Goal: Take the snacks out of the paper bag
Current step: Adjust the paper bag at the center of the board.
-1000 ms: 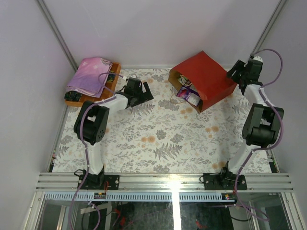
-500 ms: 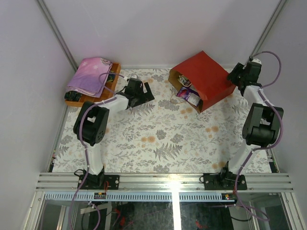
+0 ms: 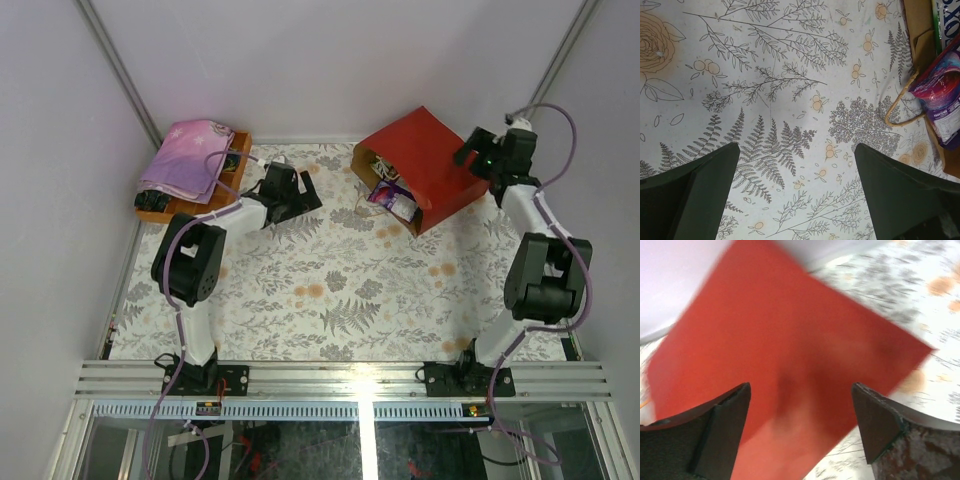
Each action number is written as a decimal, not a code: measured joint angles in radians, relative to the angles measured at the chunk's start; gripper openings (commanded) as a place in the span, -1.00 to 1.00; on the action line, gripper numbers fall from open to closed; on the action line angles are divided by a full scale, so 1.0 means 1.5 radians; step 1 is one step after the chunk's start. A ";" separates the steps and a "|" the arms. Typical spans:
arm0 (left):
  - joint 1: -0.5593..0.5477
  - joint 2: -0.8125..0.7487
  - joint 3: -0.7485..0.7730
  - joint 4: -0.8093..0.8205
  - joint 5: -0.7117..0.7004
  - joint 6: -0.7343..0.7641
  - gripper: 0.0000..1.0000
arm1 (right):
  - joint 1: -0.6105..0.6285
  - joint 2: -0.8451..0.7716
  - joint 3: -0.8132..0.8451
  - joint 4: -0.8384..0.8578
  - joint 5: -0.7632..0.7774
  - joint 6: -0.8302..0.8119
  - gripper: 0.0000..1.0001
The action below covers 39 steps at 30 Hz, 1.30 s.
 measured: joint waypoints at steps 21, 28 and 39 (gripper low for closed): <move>-0.026 -0.016 -0.066 0.011 -0.014 -0.005 0.99 | 0.355 -0.090 0.039 -0.149 0.009 -0.246 0.58; -0.026 -0.027 -0.071 0.021 -0.016 -0.008 0.99 | 0.360 -0.050 0.065 -0.175 0.010 -0.256 0.42; -0.011 -0.073 -0.107 0.021 -0.043 0.003 0.99 | 0.362 0.025 0.128 -0.194 -0.021 -0.259 -0.35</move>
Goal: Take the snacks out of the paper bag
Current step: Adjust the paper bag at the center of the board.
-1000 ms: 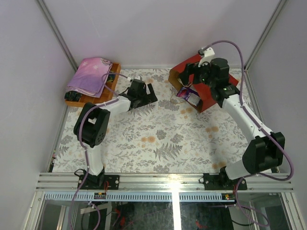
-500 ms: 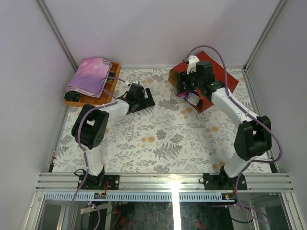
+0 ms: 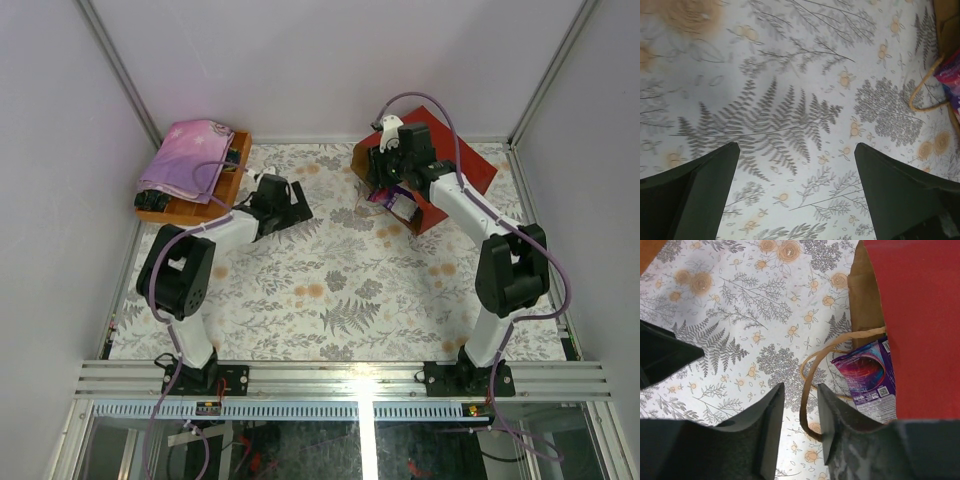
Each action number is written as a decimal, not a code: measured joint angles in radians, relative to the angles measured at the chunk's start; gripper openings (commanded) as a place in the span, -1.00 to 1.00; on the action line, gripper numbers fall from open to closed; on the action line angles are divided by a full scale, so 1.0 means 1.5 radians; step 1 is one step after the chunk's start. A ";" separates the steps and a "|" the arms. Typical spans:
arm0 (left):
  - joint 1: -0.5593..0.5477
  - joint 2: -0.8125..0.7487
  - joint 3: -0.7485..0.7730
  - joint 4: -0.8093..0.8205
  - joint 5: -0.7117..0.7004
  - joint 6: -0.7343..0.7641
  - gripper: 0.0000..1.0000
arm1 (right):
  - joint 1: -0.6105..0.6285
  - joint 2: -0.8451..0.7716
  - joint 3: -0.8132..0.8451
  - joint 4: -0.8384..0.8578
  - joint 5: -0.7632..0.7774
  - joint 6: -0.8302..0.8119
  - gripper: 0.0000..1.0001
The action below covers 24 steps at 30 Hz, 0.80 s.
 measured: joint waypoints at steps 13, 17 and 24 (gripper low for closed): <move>0.019 -0.021 -0.027 0.014 0.004 0.006 0.99 | 0.000 -0.007 0.016 -0.014 -0.011 0.007 -1.00; -0.053 0.006 0.030 -0.005 -0.051 0.039 0.99 | 0.000 -0.019 0.016 -0.018 0.004 0.016 -1.00; -0.159 0.069 0.158 -0.020 -0.094 0.086 0.99 | -0.008 -0.042 0.016 -0.022 0.019 0.037 -1.00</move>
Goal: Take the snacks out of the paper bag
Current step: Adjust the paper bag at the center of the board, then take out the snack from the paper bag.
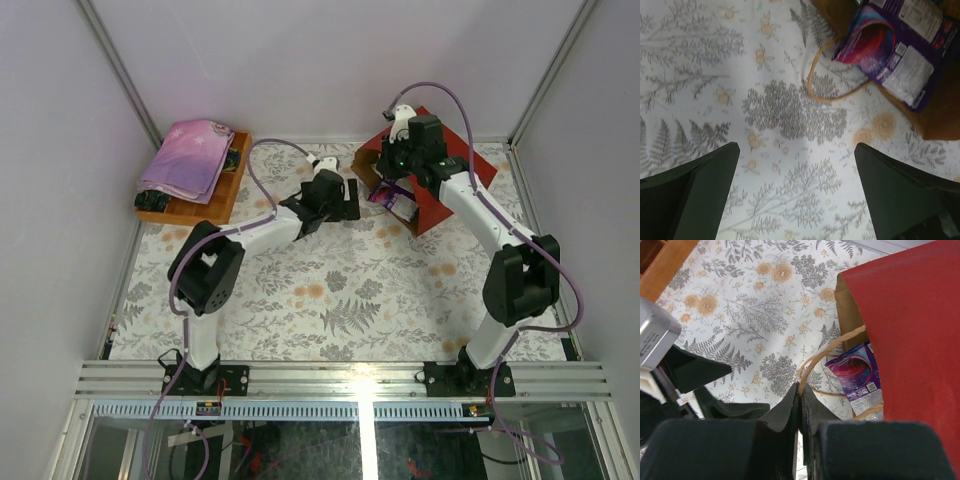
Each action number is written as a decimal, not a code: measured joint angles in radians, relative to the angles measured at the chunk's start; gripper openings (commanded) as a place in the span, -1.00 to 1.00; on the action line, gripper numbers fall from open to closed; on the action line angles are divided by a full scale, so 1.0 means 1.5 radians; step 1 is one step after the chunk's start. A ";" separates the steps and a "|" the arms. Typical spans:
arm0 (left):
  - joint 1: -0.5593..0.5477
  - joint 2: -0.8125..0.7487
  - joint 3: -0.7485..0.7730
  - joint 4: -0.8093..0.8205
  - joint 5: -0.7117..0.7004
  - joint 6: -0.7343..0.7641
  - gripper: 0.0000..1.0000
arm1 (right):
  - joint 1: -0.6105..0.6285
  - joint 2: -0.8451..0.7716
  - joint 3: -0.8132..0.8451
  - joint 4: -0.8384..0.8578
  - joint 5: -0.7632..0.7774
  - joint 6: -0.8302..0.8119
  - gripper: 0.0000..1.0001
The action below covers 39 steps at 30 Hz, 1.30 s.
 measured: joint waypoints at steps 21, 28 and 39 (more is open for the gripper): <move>-0.006 0.239 0.263 0.009 0.101 0.011 0.41 | -0.058 -0.026 -0.005 0.004 -0.058 0.073 -1.00; -0.006 0.330 0.358 0.004 0.112 -0.012 0.46 | -0.069 -0.036 -0.014 0.020 -0.073 0.081 -1.00; -0.005 0.404 0.473 -0.031 0.112 -0.054 -0.15 | -0.076 -0.047 -0.049 0.038 -0.091 0.091 -1.00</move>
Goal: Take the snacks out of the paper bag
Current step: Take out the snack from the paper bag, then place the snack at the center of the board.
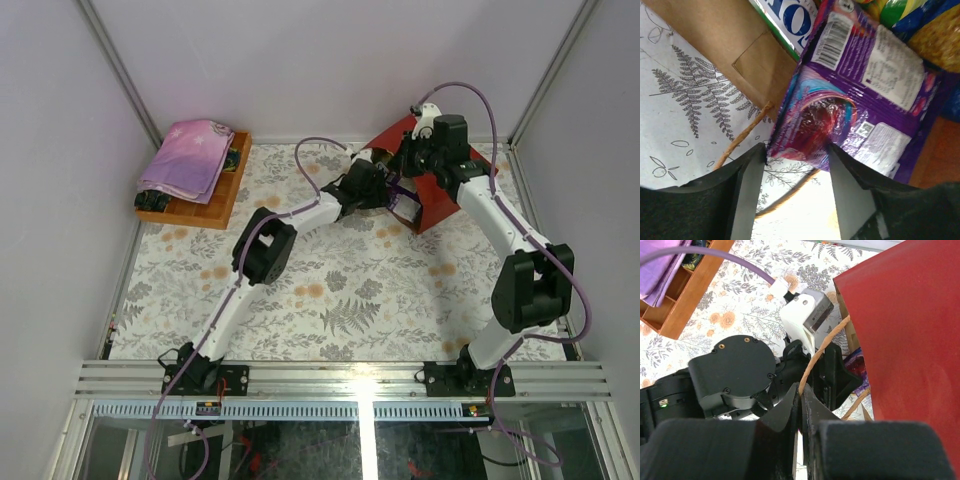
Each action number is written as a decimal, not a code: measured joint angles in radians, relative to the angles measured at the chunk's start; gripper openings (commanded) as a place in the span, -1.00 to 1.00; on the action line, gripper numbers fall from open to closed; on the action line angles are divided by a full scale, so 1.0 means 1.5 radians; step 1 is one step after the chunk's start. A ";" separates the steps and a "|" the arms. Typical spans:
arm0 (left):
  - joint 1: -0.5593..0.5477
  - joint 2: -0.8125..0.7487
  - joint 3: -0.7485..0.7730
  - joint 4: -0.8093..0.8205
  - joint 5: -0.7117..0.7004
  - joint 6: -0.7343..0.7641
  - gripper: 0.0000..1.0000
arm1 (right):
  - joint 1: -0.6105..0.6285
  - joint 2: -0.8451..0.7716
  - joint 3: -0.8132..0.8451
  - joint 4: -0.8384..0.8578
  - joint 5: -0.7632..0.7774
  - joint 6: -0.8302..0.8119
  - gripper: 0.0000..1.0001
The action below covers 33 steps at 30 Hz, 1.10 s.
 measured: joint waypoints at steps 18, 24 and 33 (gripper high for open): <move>0.002 -0.218 -0.320 0.080 0.005 -0.021 -1.00 | -0.008 -0.026 -0.017 0.009 -0.010 0.014 -1.00; 0.022 -0.417 -0.488 0.097 -0.023 0.001 -1.00 | -0.009 -0.036 -0.017 0.011 -0.012 0.023 -1.00; 0.253 -0.507 -0.601 0.110 -0.033 -0.032 1.00 | -0.009 -0.037 -0.025 0.023 -0.027 0.048 -1.00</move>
